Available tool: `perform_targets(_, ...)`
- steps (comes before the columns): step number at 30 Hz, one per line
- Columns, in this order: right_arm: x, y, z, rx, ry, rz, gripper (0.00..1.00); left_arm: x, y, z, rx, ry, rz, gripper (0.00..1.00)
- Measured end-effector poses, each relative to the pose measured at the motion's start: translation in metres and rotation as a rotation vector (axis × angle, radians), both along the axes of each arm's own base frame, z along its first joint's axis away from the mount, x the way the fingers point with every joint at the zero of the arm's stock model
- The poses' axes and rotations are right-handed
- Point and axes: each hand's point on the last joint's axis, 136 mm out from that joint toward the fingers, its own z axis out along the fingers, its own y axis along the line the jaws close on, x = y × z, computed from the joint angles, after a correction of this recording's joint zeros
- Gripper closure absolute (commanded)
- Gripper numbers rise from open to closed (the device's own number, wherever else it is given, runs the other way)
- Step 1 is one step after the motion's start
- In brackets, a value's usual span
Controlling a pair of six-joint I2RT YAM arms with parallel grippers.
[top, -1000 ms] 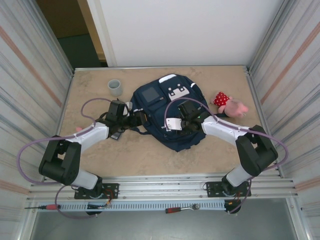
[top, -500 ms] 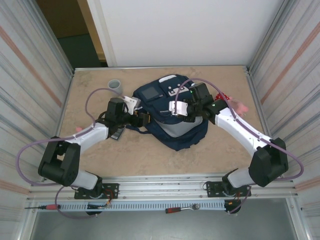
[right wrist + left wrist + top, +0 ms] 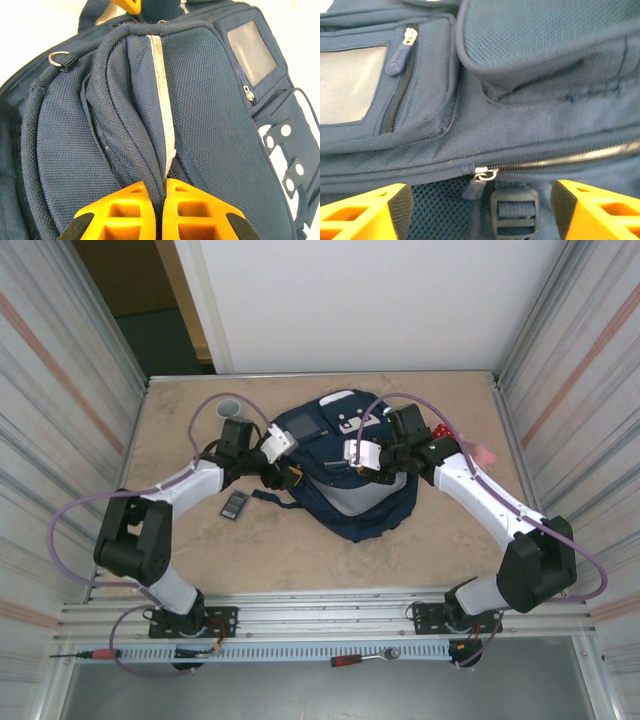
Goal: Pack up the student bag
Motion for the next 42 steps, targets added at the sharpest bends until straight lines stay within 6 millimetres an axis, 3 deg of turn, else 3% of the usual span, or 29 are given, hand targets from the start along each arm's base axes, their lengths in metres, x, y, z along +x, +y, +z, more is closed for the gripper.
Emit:
perform_targets(5, 0.000, 0.000, 0.000, 0.001, 0.000, 0.000, 1.00, -0.004, 0.006, -0.027, 0.136, -0.025, -0.117, 0.20)
perform_targets(10, 0.000, 0.000, 0.000, 0.003, 0.001, 0.001, 1.00, 0.000, 0.004, -0.046, 0.184, -0.007, -0.195, 0.26)
perform_targets(16, 0.001, 0.001, 0.001, 0.012, 0.008, -0.012, 1.00, 0.005, -0.004, -0.045, 0.168, 0.007, -0.240, 0.39)
perform_targets(26, 0.003, 0.001, 0.003, 0.028, 0.012, -0.032, 1.00, -0.008, -0.014, -0.038, 0.102, 0.028, -0.300, 0.69)
perform_targets(36, 0.005, 0.003, 0.005, 0.041, 0.005, -0.040, 1.00, -0.001, -0.016, -0.035, 0.073, 0.049, -0.243, 0.68)
perform_targets(39, 0.005, 0.003, 0.005, 0.043, 0.005, -0.042, 1.00, 0.002, -0.017, -0.033, 0.060, 0.057, -0.218, 0.86)
perform_targets(42, 0.006, 0.003, 0.006, 0.049, 0.010, -0.052, 1.00, 0.006, -0.017, -0.032, 0.054, 0.060, -0.196, 0.95)
